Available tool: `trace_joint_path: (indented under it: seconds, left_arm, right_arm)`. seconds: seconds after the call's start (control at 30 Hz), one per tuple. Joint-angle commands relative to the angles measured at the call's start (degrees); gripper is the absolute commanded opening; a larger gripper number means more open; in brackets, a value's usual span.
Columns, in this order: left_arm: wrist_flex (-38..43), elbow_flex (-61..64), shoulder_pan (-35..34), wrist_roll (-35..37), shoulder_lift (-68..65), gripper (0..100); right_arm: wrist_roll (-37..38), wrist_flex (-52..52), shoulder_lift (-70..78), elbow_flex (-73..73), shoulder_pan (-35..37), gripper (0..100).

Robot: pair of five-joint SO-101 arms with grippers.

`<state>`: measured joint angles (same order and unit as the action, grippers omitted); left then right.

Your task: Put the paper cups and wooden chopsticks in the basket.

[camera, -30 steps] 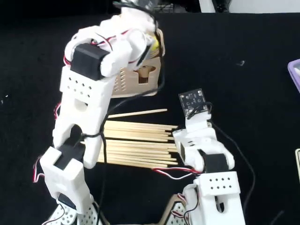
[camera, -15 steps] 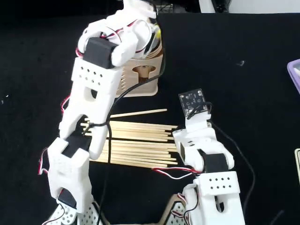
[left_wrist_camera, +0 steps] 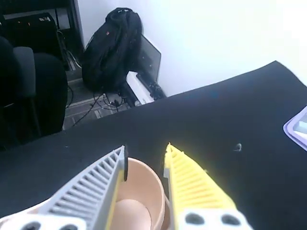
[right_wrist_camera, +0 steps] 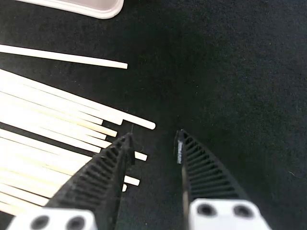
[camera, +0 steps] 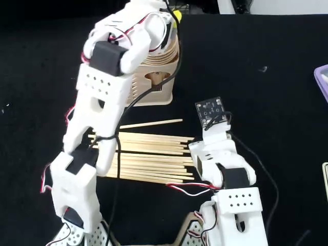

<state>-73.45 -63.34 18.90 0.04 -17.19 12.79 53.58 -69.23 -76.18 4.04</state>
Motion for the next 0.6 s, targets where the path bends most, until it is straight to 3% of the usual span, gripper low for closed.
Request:
trace_joint_path:
  seconds: [0.0, 0.13, 0.27, 0.33, 0.47, 0.57]
  left_arm:
    - [-4.92, -1.80, -0.66, -1.23, 4.84, 14]
    - [-13.54, -2.24, -2.68, -6.86, 4.57, 13]
    - [-22.07, -4.00, -6.81, -6.95, 5.10, 2]
    - [-27.60, -6.29, -9.54, -7.12, 6.24, 4]
    - [-27.60, -1.54, -16.92, -6.95, 10.73, 3]
    - [-27.52, 9.98, -20.00, -7.21, 16.44, 3]
  right_arm:
    - [0.09, -1.23, -1.19, -0.13, -0.70, 14.9]
    - [0.09, -1.23, -1.19, -0.22, -0.70, 14.9]
    - [0.09, -1.23, -1.19, -0.22, -0.70, 14.9]
    - [0.09, -1.23, -1.19, -0.22, -0.70, 14.9]
    - [0.09, -1.23, -1.19, -0.22, -0.70, 14.9]
    - [0.09, -1.23, -1.19, -0.22, -0.70, 14.9]
